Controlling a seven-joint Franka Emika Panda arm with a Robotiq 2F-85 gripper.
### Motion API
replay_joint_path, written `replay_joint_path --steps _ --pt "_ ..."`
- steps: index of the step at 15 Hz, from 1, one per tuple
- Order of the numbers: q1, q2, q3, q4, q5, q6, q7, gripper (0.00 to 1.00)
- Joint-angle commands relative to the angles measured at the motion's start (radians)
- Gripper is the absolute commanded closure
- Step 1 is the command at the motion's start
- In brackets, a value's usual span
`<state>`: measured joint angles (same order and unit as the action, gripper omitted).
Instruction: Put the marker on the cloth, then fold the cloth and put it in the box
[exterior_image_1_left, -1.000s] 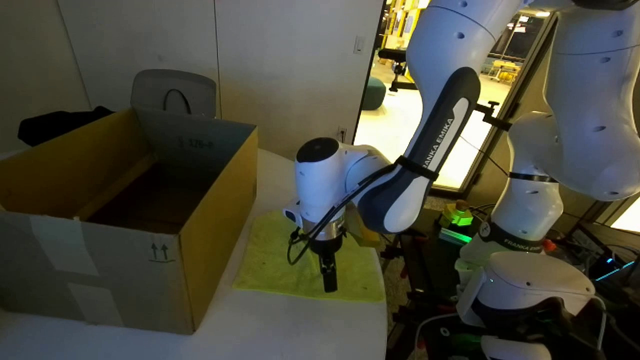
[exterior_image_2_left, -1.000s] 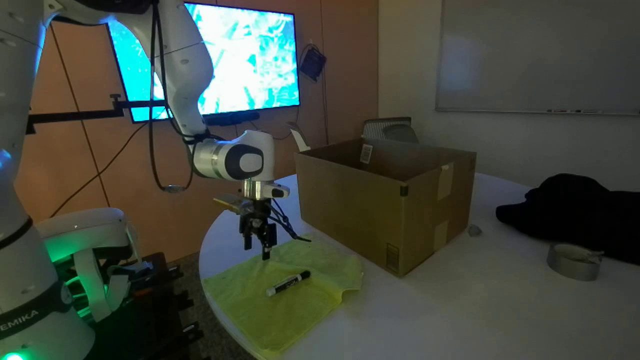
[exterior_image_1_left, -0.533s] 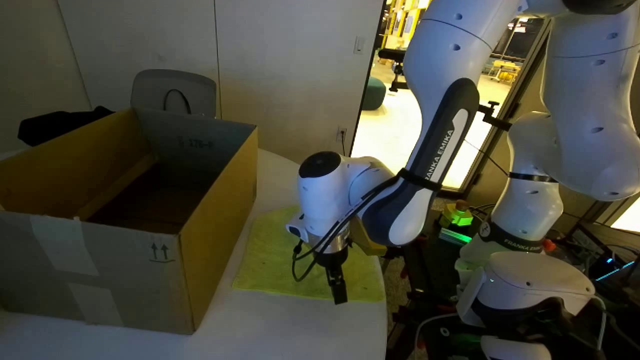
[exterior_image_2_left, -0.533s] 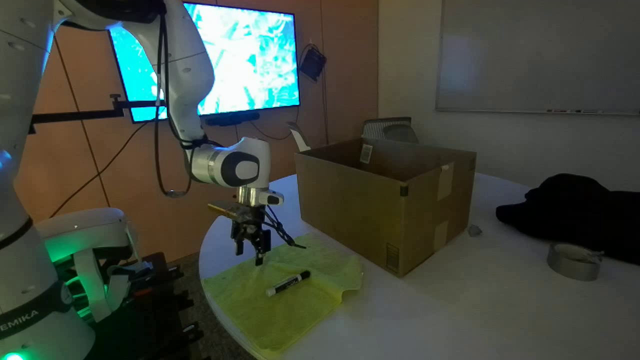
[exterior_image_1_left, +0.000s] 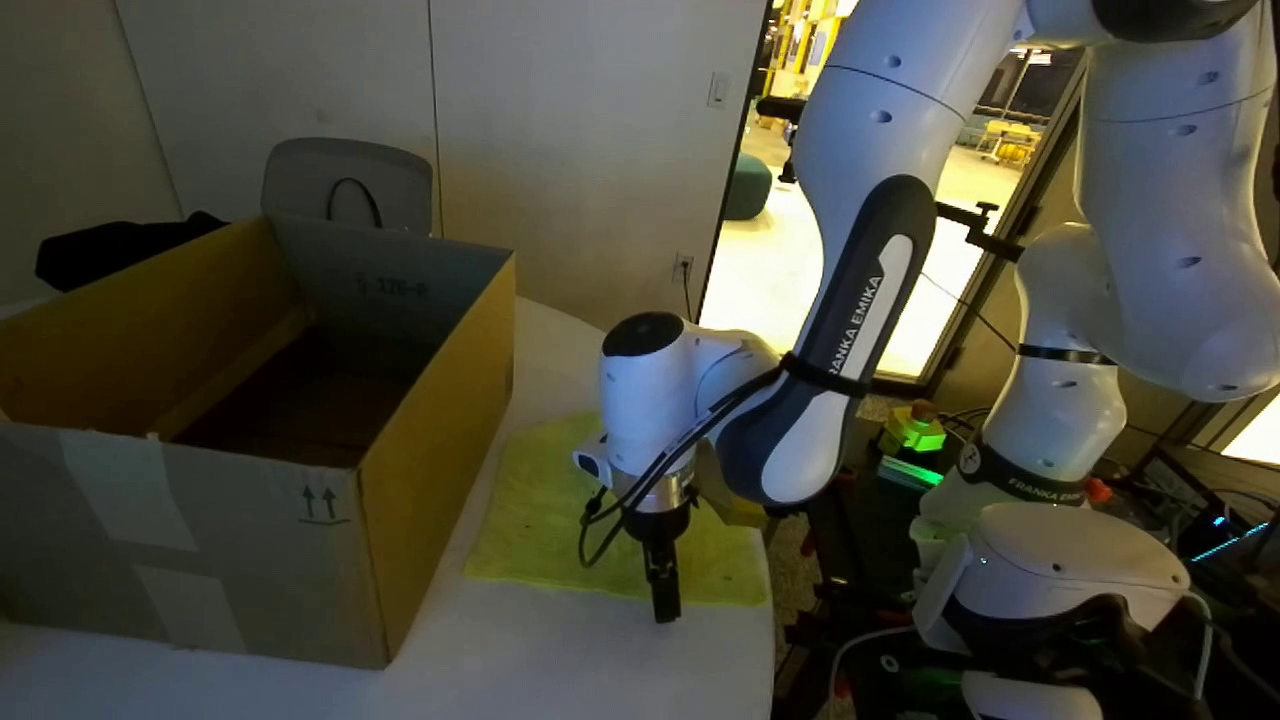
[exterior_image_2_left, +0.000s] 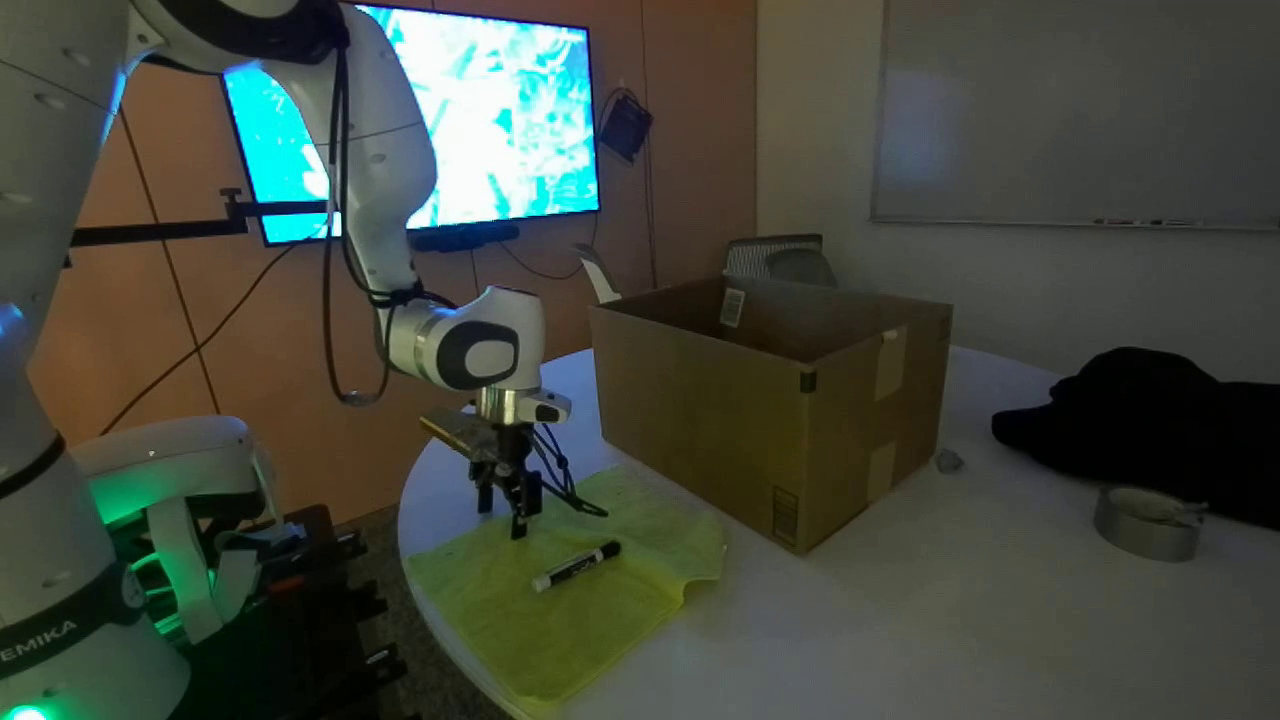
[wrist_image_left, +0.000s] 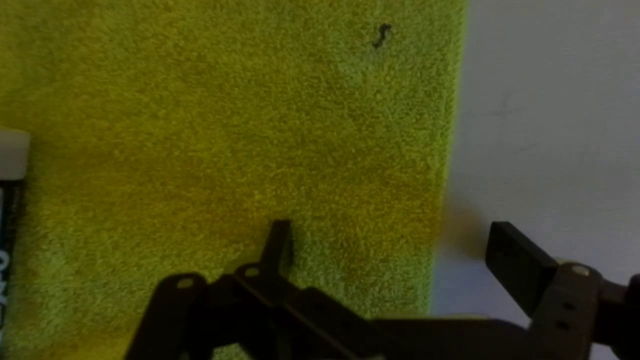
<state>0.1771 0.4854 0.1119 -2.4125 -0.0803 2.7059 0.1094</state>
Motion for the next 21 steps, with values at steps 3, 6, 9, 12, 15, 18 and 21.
replay_joint_path --steps 3,6,9,12,15,18,21 --pt "0.005 0.003 -0.010 -0.015 0.013 0.054 -0.004 0.24" --pt "0.003 -0.016 -0.010 -0.021 0.009 0.038 -0.012 0.55" --pt "0.003 -0.035 -0.014 -0.026 0.005 0.024 -0.013 0.80" --pt "0.007 -0.051 -0.026 -0.031 -0.004 0.009 -0.009 0.90" --pt "0.000 -0.091 -0.042 -0.053 -0.009 -0.003 -0.011 0.87" --pt "-0.016 -0.161 -0.071 -0.100 -0.012 0.002 -0.008 0.87" --pt "-0.046 -0.242 -0.101 -0.149 -0.013 0.001 -0.016 0.87"
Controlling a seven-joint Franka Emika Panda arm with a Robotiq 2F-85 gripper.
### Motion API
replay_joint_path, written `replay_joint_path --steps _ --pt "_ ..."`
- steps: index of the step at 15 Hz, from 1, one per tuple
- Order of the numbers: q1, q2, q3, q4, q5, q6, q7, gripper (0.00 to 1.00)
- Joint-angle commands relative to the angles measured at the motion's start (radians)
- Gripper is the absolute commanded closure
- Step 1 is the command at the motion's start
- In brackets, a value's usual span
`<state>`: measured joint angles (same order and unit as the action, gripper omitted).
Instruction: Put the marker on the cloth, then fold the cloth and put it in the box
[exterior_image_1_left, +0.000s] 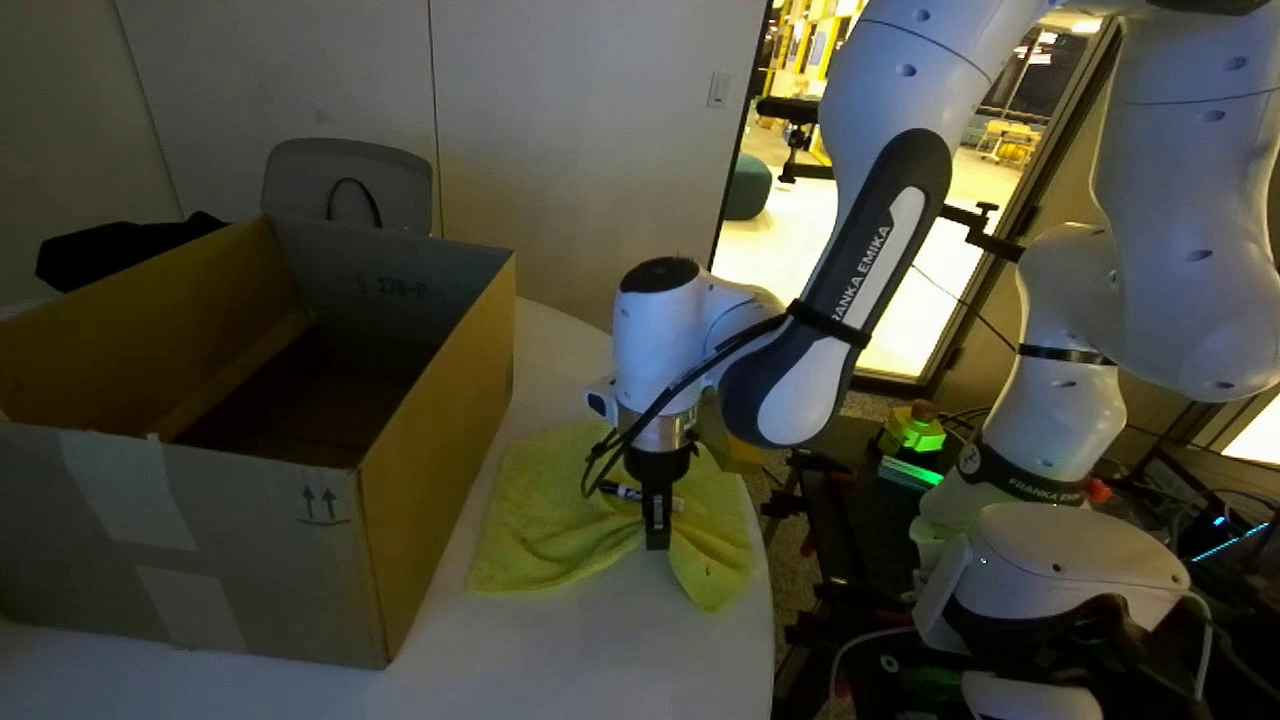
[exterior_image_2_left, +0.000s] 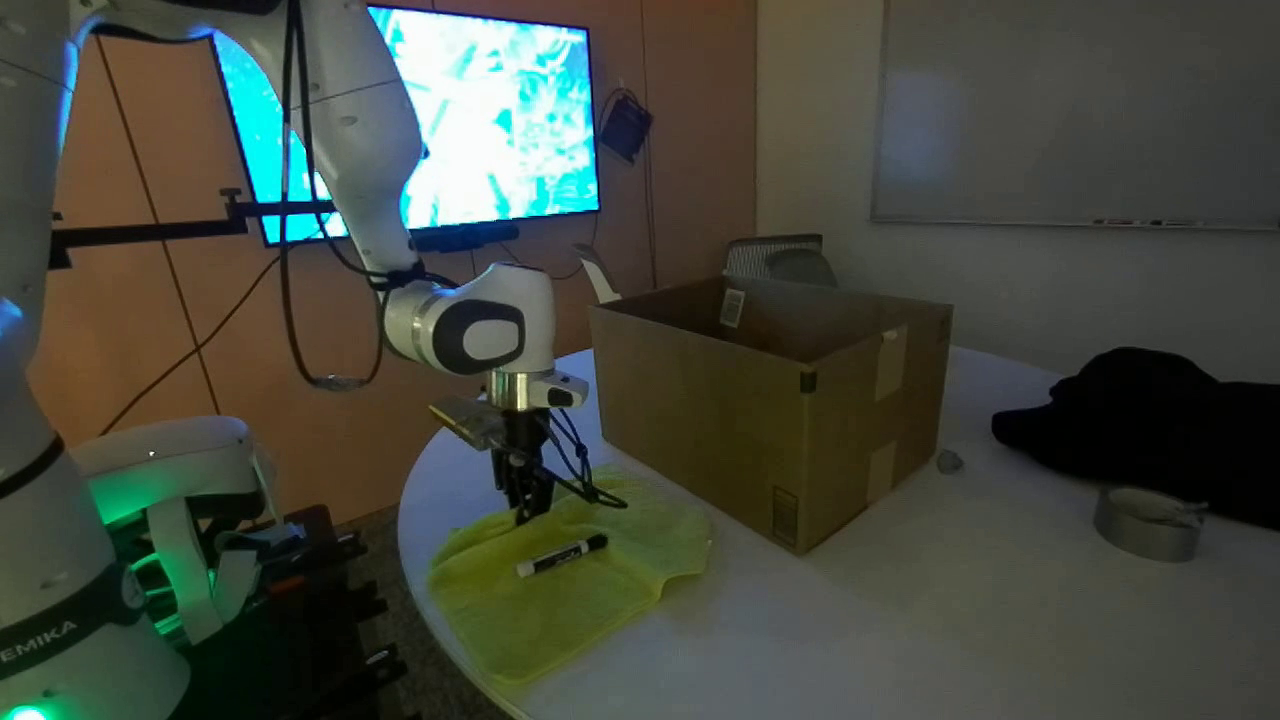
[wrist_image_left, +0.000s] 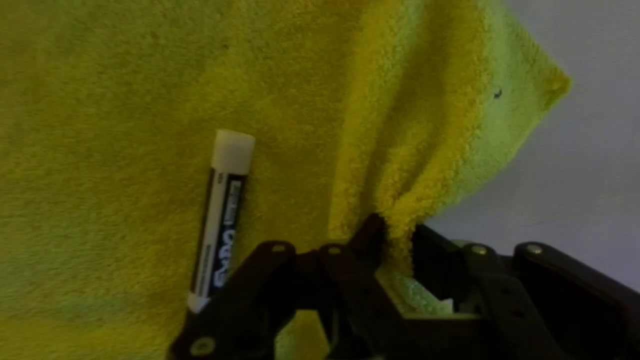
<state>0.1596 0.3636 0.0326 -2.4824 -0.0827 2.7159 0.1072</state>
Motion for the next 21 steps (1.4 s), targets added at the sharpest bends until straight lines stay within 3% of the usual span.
replay_joint_path --steps 1,6,12,19,20,21 --pt "-0.041 -0.147 -0.031 -0.093 -0.009 -0.006 -0.015 0.87" --pt "-0.104 -0.211 -0.072 -0.102 0.002 -0.033 -0.005 0.87" --pt "-0.155 -0.164 -0.116 -0.057 0.010 -0.096 0.055 0.87" --pt "-0.168 -0.089 -0.152 -0.021 0.019 -0.160 0.175 0.87" --pt "-0.169 -0.087 -0.148 -0.021 0.027 -0.169 0.175 0.69" --pt "-0.171 -0.088 -0.144 -0.022 0.036 -0.173 0.172 0.60"
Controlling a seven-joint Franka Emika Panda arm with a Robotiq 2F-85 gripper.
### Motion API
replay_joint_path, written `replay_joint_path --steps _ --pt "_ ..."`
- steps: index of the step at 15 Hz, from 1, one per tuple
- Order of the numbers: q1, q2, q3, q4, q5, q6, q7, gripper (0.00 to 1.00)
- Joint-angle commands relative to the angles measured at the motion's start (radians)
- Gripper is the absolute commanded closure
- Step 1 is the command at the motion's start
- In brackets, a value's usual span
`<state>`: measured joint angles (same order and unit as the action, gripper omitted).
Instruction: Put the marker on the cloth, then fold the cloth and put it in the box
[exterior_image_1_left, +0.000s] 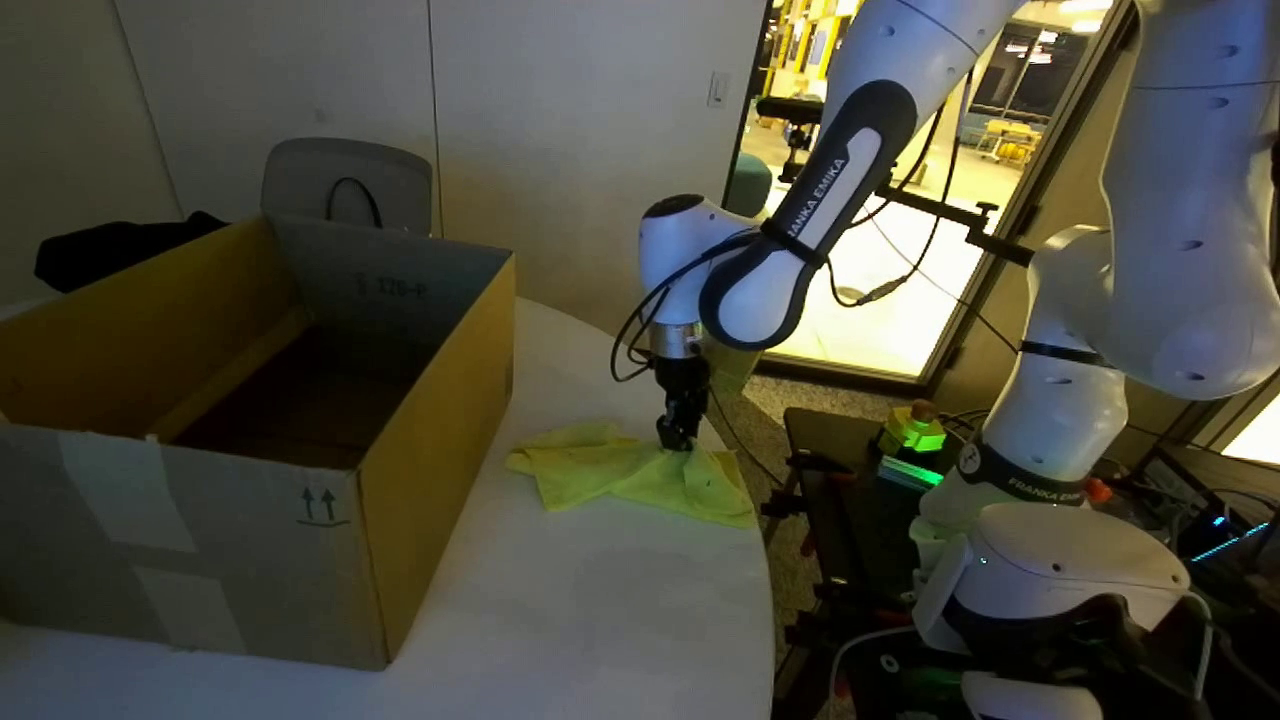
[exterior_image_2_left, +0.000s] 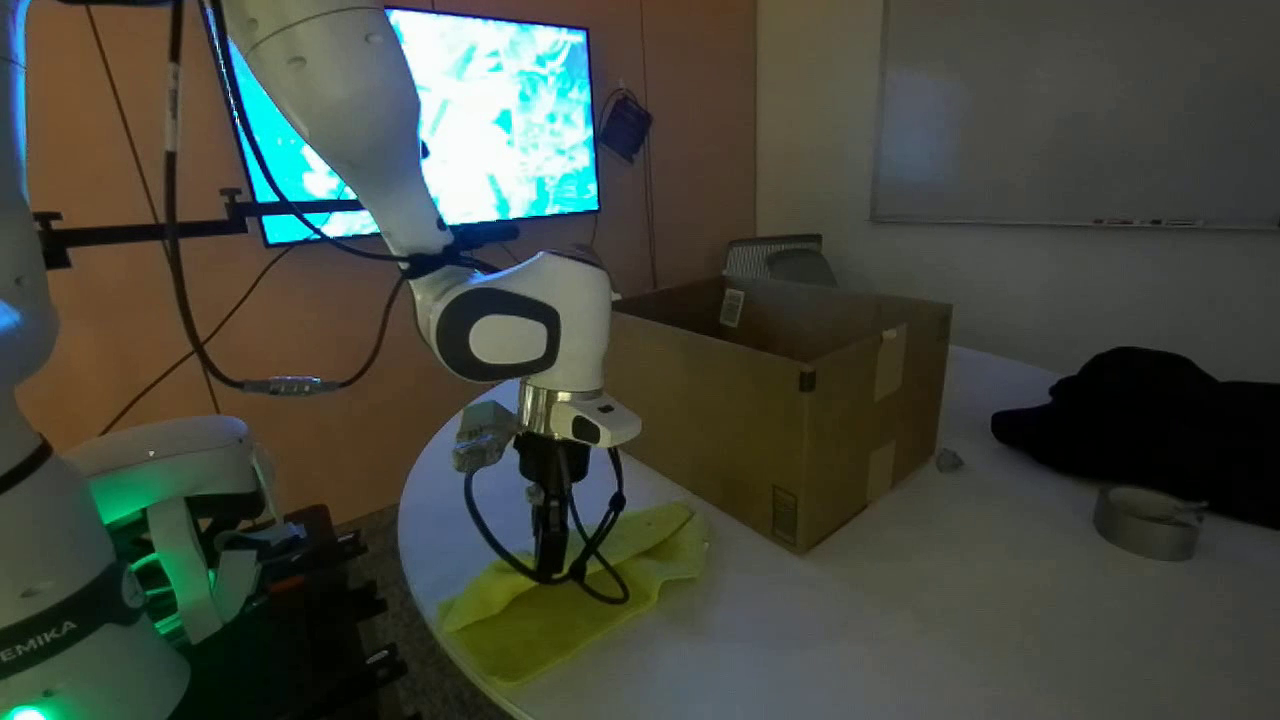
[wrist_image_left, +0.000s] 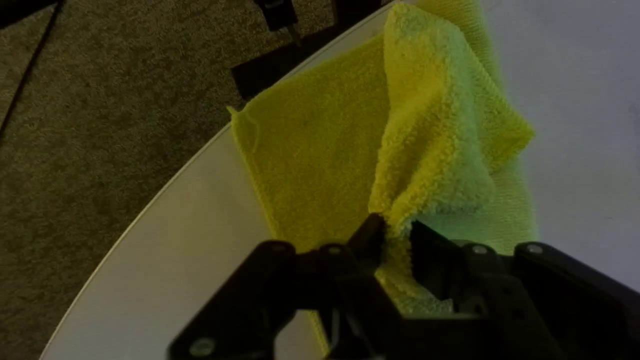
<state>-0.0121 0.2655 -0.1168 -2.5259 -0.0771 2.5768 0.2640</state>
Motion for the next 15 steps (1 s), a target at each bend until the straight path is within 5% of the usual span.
replay_joint_path --steps 1,8,15 --pt "0.000 0.004 0.011 0.017 0.039 -0.040 0.005 0.56" --pt "-0.011 -0.111 0.037 -0.065 0.049 -0.063 -0.088 0.02" --pt "0.001 -0.132 0.122 -0.080 0.171 -0.041 -0.264 0.00"
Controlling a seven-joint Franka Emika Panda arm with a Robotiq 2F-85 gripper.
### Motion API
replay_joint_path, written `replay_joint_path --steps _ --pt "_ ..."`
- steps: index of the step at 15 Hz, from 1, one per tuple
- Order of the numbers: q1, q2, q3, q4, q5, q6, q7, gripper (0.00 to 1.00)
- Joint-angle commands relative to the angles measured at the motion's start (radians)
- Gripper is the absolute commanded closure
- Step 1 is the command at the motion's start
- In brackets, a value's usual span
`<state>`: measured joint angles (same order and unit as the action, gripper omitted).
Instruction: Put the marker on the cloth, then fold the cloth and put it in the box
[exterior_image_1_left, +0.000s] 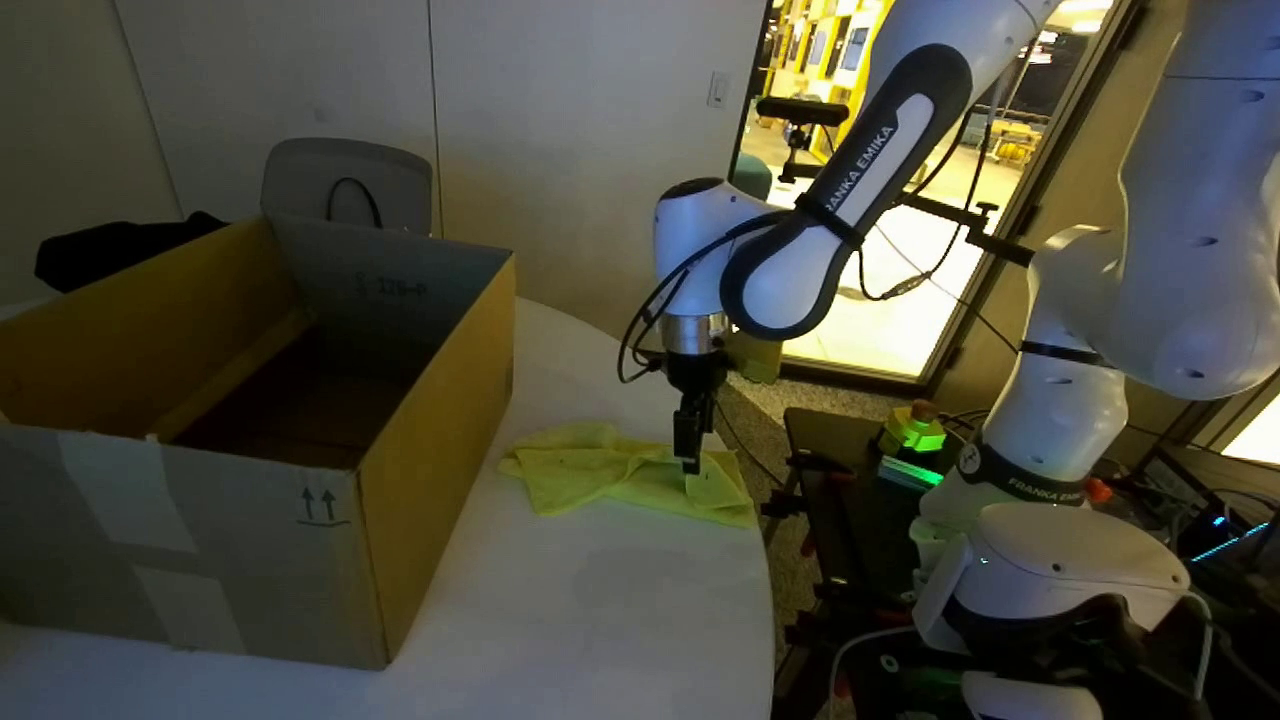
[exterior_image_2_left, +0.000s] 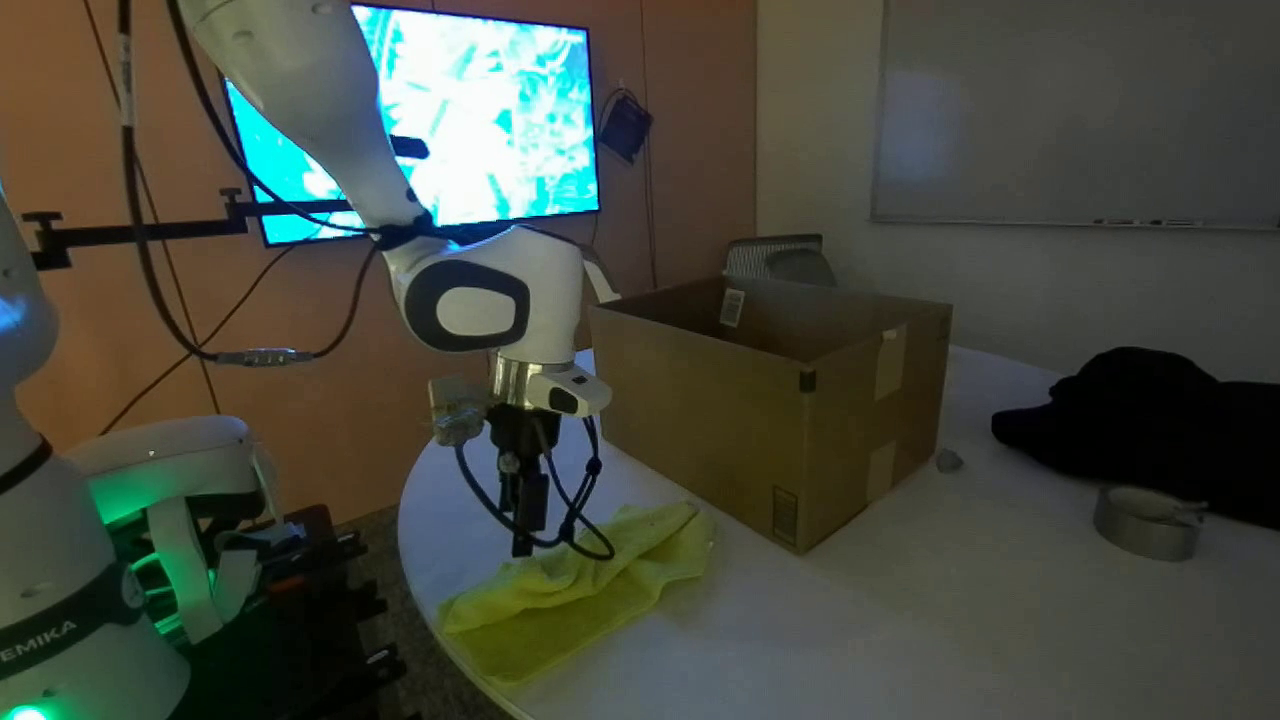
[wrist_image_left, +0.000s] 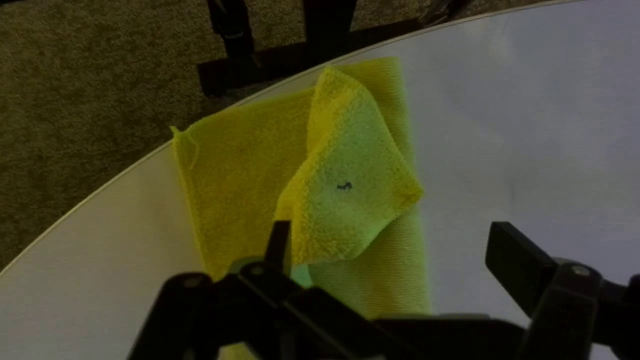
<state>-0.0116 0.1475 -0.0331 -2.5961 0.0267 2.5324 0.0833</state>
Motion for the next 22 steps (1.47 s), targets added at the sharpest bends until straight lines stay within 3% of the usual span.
replay_joint_path --steps 1,4,7,13,17,22 --pt "0.005 0.006 0.052 0.000 0.080 0.005 -0.100 0.00" --pt "0.010 0.068 0.080 0.028 0.102 0.017 -0.142 0.00" --pt "0.021 0.148 0.068 0.062 0.055 0.057 -0.090 0.00" --pt "0.042 0.262 0.040 0.105 0.037 0.239 -0.010 0.00" --pt "0.123 0.316 -0.055 0.119 -0.043 0.348 0.091 0.00" --pt "0.236 0.384 -0.182 0.156 -0.125 0.359 0.201 0.00"
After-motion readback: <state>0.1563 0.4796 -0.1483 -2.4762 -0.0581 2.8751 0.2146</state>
